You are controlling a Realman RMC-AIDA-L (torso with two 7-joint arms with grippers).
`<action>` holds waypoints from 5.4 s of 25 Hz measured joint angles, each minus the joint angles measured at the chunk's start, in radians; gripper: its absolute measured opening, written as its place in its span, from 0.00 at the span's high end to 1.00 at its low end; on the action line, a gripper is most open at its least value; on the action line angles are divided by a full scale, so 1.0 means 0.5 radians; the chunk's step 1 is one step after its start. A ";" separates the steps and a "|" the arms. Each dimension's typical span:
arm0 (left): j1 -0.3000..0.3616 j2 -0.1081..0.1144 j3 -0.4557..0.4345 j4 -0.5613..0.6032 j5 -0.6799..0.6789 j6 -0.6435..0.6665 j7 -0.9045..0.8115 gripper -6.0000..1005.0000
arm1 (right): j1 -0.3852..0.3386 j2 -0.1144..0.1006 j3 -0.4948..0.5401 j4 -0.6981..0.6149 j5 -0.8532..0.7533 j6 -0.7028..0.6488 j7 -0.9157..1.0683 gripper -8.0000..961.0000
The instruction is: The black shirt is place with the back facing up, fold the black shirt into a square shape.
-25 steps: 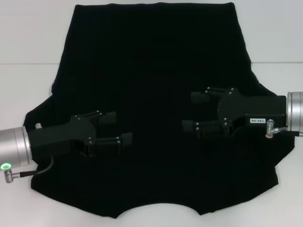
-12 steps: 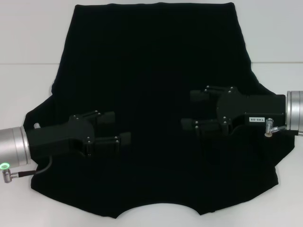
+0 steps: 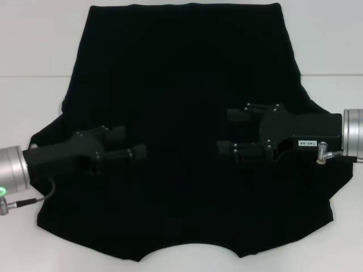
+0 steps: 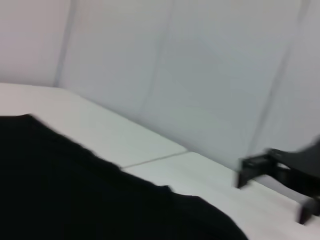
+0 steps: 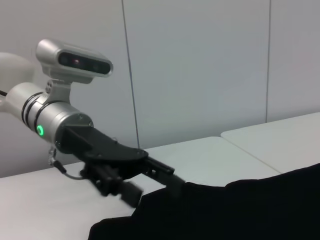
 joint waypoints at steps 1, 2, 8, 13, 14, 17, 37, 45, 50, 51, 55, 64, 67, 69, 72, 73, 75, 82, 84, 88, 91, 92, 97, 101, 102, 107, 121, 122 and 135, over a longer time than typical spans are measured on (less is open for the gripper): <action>0.002 0.002 -0.024 0.001 0.000 -0.021 -0.032 0.10 | 0.000 0.000 0.000 0.002 0.000 0.001 0.001 0.11; 0.005 0.005 -0.046 0.002 0.001 -0.032 -0.054 0.10 | 0.000 0.001 0.000 0.002 0.000 0.002 0.002 0.11; 0.027 0.009 -0.093 0.038 0.017 -0.016 -0.056 0.10 | 0.009 0.015 0.000 0.003 0.000 0.004 0.005 0.11; 0.066 0.008 -0.094 0.143 0.046 -0.161 -0.246 0.10 | 0.026 0.048 -0.007 0.008 0.002 0.043 0.006 0.11; 0.073 0.008 -0.095 0.176 0.070 -0.234 -0.332 0.10 | 0.030 0.055 -0.008 0.008 0.002 0.054 0.006 0.11; 0.084 0.007 -0.097 0.261 0.165 -0.369 -0.528 0.10 | 0.046 0.072 -0.009 0.010 0.003 0.067 0.007 0.11; 0.071 0.021 -0.096 0.785 0.840 -0.393 -1.729 0.10 | 0.112 0.095 -0.005 0.037 0.040 0.108 0.040 0.11; 0.060 0.019 0.002 0.799 0.983 -0.395 -1.859 0.10 | 0.119 0.085 -0.020 0.035 0.043 0.075 0.040 0.11; 0.026 0.015 0.030 0.770 1.053 -0.443 -1.878 0.10 | 0.118 0.079 -0.028 0.036 0.037 0.011 0.040 0.11; 0.019 0.014 0.032 0.764 1.071 -0.458 -1.884 0.10 | 0.116 0.078 -0.029 0.036 0.037 0.008 0.040 0.11; 0.013 0.012 0.033 0.762 1.107 -0.492 -1.894 0.10 | 0.105 0.077 -0.030 0.036 0.044 0.007 0.040 0.11; 0.001 0.023 0.035 0.664 1.156 -0.610 -1.891 0.10 | 0.103 0.083 -0.025 0.037 0.049 0.021 0.040 0.11; -0.002 0.025 0.036 0.648 1.157 -0.624 -1.883 0.10 | 0.101 0.083 -0.019 0.037 0.049 0.020 0.040 0.11; -0.005 0.025 0.037 0.640 1.157 -0.625 -1.881 0.10 | 0.100 0.085 -0.016 0.037 0.049 0.014 0.040 0.11; -0.009 0.025 0.037 0.639 1.157 -0.632 -1.880 0.10 | 0.100 0.086 -0.013 0.037 0.049 0.008 0.040 0.11; -0.009 0.026 0.037 0.639 1.157 -0.638 -1.880 0.10 | 0.100 0.086 -0.013 0.037 0.049 0.008 0.040 0.11; -0.010 0.026 0.037 0.637 1.157 -0.655 -1.878 0.10 | 0.100 0.086 -0.012 0.037 0.049 0.008 0.040 0.11; -0.013 0.030 0.056 0.611 1.157 -0.690 -1.873 0.10 | 0.100 0.081 -0.009 0.037 0.049 0.006 0.050 0.11; -0.014 0.030 0.058 0.610 1.157 -0.688 -1.868 0.10 | 0.100 0.080 -0.009 0.037 0.049 0.006 0.057 0.11; -0.016 0.028 0.064 0.608 1.157 -0.680 -1.862 0.10 | 0.100 0.077 -0.009 0.033 0.049 0.012 0.058 0.11; -0.016 0.025 0.111 0.608 1.157 -0.673 -1.860 0.10 | 0.100 0.075 -0.009 0.031 0.049 0.016 0.058 0.11; -0.016 0.024 0.115 0.608 1.157 -0.671 -1.860 0.10 | 0.100 0.074 -0.009 0.031 0.049 0.017 0.058 0.11; -0.023 0.020 0.143 0.608 1.157 -0.663 -1.860 0.10 | 0.100 0.075 -0.006 0.024 0.049 0.017 0.058 0.11; -0.037 0.022 0.144 0.609 1.157 -0.663 -1.860 0.10 | 0.100 0.076 -0.004 0.022 0.051 0.018 0.059 0.11; -0.039 0.024 0.144 0.610 1.157 -0.663 -1.860 0.10 | 0.100 0.077 -0.003 0.022 0.051 0.018 0.060 0.11; -0.041 0.036 0.126 0.625 1.187 -0.665 -1.863 0.10 | 0.100 0.075 0.003 0.020 0.057 0.018 0.061 0.11; -0.032 0.028 0.151 0.613 1.218 -0.678 -1.862 0.10 | 0.106 0.068 0.022 0.019 0.059 0.021 0.061 0.11; -0.031 0.027 0.158 0.613 1.218 -0.677 -1.859 0.10 | 0.106 0.068 0.022 0.019 0.063 0.020 0.061 0.11; -0.042 0.024 0.212 0.612 1.239 -0.678 -1.828 0.19 | 0.100 0.064 0.042 0.019 0.080 0.006 0.062 0.11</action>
